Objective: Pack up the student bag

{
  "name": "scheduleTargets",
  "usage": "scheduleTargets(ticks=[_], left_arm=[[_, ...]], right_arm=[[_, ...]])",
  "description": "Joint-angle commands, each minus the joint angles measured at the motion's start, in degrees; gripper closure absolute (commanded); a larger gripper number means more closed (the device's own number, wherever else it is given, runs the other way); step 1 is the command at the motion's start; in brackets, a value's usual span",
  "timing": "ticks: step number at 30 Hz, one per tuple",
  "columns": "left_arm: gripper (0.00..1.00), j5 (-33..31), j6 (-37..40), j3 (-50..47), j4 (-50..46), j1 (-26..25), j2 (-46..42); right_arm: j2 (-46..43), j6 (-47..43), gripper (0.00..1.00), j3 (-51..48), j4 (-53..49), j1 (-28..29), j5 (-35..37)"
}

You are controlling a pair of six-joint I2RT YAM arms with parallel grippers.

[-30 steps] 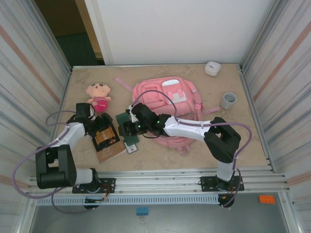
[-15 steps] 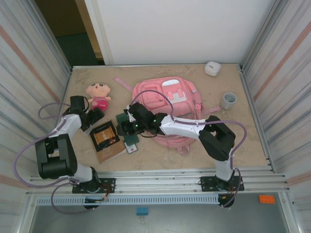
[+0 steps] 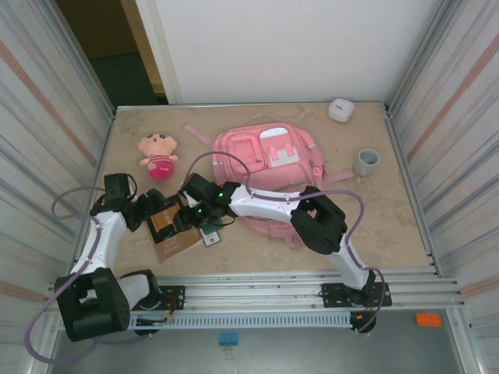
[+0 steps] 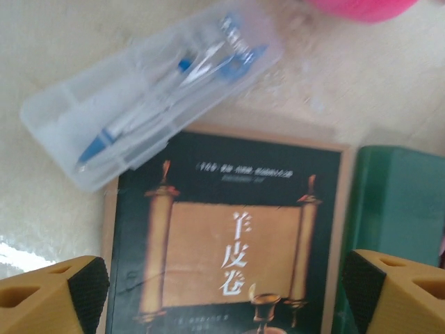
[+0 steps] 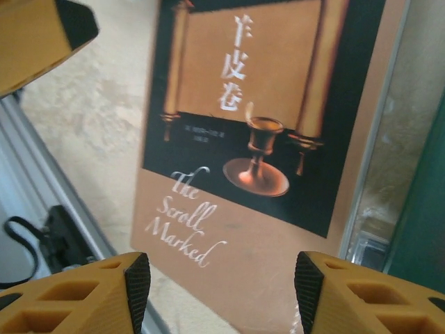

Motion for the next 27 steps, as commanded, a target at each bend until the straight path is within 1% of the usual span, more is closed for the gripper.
scheduleTargets(ticks=[1,3,7,10,14,20,24,27], left_arm=[[0.11,2.26,-2.49,-0.95,-1.56,0.38,0.44],[0.11,1.90,-3.72,-2.61,-0.15,0.43,-0.55],[0.11,0.19,-3.84,-4.01,-0.55,0.44,0.00],[0.07,-2.67,-4.23,-4.73,-1.15,0.45,0.13],[0.07,-3.48,-4.56,-6.52,-0.07,0.43,-0.53],[0.10,0.81,-6.16,-9.14,3.01,0.39,2.08],[0.13,4.84,-6.37,-10.07,4.23,0.35,1.80],[0.14,7.87,-7.01,-10.61,4.66,0.38,0.45]], right_arm=[[4.19,-2.79,0.41,7.15,-10.38,-0.25,2.11],[6.60,-3.53,0.42,11.79,-14.29,-0.20,3.42],[9.60,-4.38,0.42,14.86,-17.91,-0.33,6.71],[11.19,-4.58,0.42,16.15,-19.66,-0.95,5.31],[12.90,-5.10,0.42,17.10,-21.02,-1.03,5.32],[15.07,-6.05,0.47,19.14,-22.56,-1.04,5.06],[14.45,-6.53,0.47,18.88,-24.84,-1.17,9.21],[12.72,-6.25,0.46,16.84,-26.07,-2.23,12.19]])
